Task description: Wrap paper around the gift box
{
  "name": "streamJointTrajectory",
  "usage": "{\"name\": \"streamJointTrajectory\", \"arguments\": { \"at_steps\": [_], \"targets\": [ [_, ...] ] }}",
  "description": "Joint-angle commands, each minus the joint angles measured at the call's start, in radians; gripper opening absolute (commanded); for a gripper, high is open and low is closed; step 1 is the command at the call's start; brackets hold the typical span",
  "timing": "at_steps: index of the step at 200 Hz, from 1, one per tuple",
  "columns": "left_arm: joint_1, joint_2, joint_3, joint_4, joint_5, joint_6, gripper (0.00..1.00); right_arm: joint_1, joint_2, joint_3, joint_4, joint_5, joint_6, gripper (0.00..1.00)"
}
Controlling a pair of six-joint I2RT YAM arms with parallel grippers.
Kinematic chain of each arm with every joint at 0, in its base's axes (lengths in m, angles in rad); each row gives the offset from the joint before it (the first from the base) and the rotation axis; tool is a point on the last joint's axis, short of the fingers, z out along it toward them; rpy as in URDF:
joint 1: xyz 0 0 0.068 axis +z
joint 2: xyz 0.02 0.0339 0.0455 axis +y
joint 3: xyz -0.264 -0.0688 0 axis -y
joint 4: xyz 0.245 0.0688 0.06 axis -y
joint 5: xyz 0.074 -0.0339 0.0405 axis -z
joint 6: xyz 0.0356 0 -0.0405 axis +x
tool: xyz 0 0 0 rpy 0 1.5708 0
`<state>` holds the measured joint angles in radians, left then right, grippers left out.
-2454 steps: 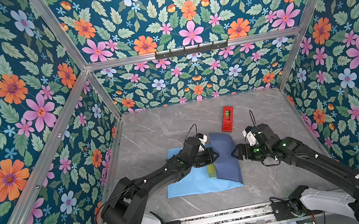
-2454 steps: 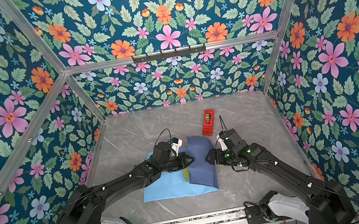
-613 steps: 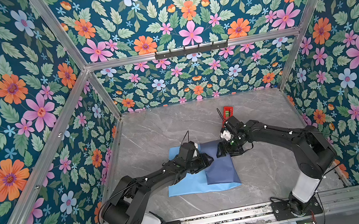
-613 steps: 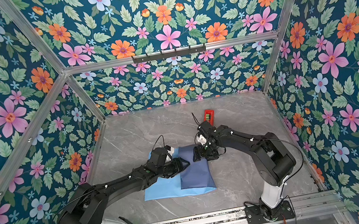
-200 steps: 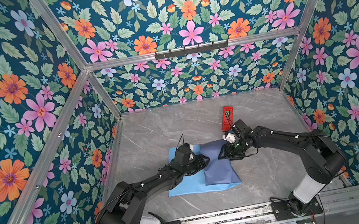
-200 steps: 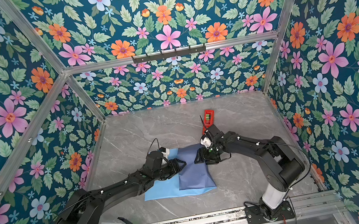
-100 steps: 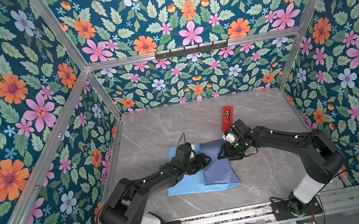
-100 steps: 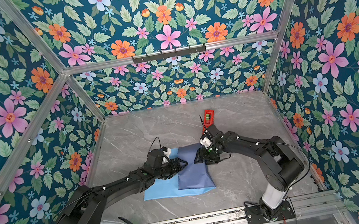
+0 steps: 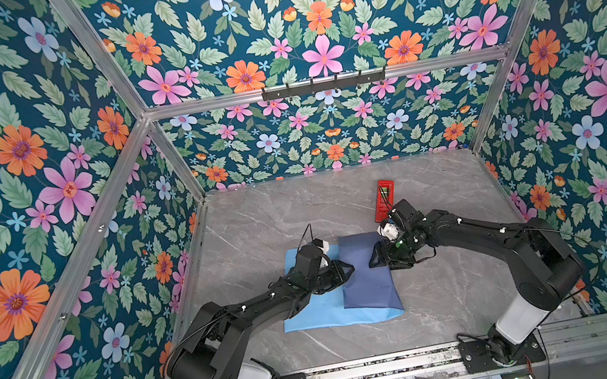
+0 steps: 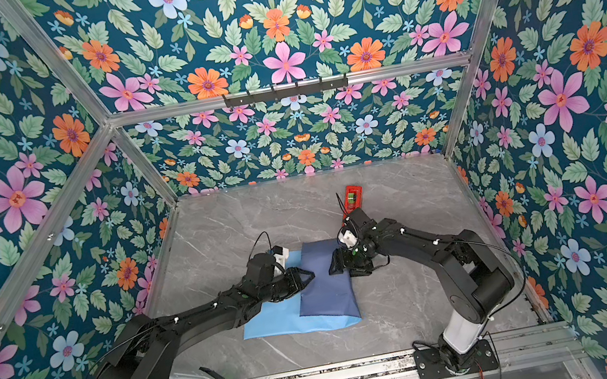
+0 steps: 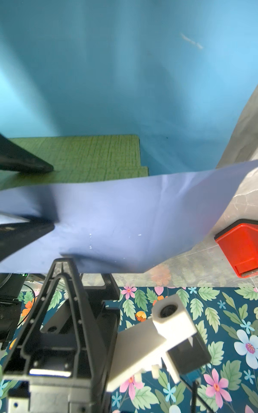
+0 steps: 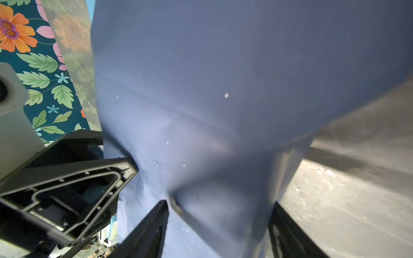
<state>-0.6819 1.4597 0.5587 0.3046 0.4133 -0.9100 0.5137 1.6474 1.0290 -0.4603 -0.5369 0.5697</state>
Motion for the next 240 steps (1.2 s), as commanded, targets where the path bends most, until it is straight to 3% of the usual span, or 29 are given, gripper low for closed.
{"name": "streamJointTrajectory", "arguments": {
  "at_steps": [1,57,118,196,240],
  "targets": [
    [0.002,0.000,-0.019,-0.142,-0.031,0.019,0.32,-0.003,0.000,0.009,-0.022,0.014,-0.030,0.73],
    [0.009,-0.023,-0.060,-0.122,-0.035,0.007,0.28,-0.022,-0.022,0.006,-0.049,0.053,-0.038,0.77],
    [0.009,-0.019,-0.091,-0.077,-0.032,-0.007,0.28,-0.018,0.044,0.030,-0.050,0.061,-0.037,0.75],
    [0.007,-0.025,-0.108,-0.068,-0.051,-0.013,0.26,-0.016,-0.030,0.033,-0.086,0.050,-0.073,0.79],
    [0.007,-0.031,-0.100,-0.074,-0.048,-0.012,0.27,0.016,0.002,0.039,-0.094,0.072,-0.070,0.78]
  ]
}}
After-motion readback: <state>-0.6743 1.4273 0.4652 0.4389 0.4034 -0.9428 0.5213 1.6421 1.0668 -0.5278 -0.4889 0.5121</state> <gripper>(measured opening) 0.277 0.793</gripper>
